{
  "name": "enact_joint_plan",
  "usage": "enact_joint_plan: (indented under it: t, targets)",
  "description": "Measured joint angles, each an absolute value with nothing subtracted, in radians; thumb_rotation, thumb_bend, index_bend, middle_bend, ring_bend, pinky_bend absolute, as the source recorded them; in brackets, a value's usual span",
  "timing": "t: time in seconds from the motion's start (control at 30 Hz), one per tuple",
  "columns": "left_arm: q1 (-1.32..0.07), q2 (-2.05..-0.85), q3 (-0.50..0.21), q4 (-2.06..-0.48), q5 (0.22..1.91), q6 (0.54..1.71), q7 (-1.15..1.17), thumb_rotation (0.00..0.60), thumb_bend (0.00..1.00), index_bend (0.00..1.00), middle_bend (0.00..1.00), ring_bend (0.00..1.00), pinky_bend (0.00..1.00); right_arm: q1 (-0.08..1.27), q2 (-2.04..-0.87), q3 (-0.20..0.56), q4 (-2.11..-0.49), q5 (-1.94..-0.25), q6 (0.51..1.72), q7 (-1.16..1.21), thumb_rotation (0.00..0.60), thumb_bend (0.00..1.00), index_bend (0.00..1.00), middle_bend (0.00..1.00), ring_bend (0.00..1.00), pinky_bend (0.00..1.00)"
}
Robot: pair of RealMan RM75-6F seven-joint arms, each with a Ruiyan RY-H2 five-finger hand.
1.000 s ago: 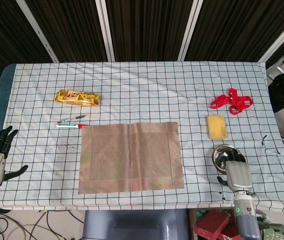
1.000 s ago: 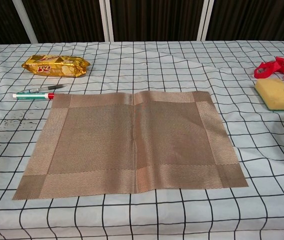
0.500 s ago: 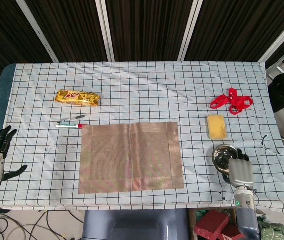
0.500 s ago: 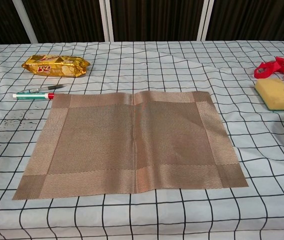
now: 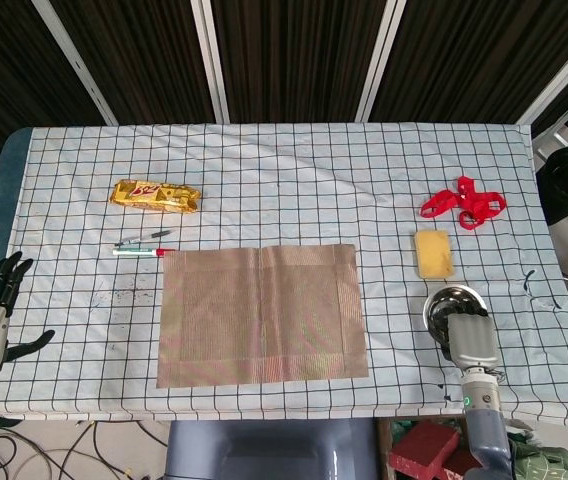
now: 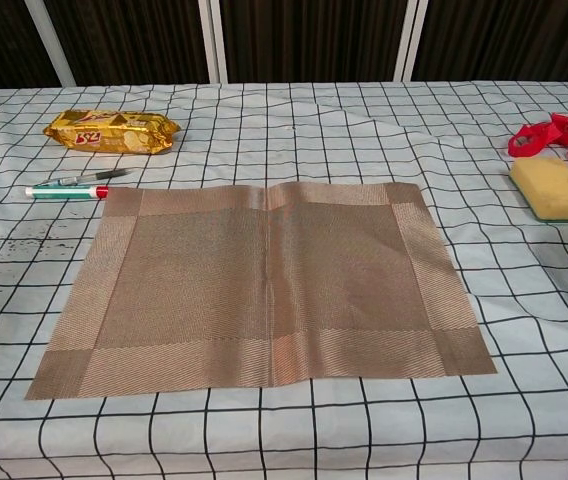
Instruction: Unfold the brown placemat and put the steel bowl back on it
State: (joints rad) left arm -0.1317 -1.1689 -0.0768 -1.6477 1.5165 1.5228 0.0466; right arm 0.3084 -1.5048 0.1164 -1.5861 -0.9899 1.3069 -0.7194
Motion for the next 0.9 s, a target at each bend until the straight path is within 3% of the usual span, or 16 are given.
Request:
enact_joint_plan:
  t: [0.37,0.63,0.9]
  targets:
    - [-0.131,-1.168,-0.076,-1.65,1.518,1.523,0.044,0.6,0.02,0.0,0.0,0.0,0.0,0.306,-1.516,0.108,-1.563,-1.13,1.345,-0.601,0.6,0.44,0.85,0.44,0.23,0.28]
    - [-0.133,-1.168,-0.076,-1.648,1.519,1.521,0.045,0.6,0.02,0.0,0.0,0.0,0.0,0.323,-1.507,0.104,-1.656,-1.215,1.359,-0.601,0.6,0.44,0.85,0.44,0.23,0.28]
    - [-0.133,-1.167,-0.079,-1.65,1.512,1.519,0.042,0.6,0.02,0.0,0.0,0.0,0.0,0.426,-1.548,0.125,-1.754,-1.261,1.28,-0.717,0.6,0.44,0.85,0.43,0.23,0.28]
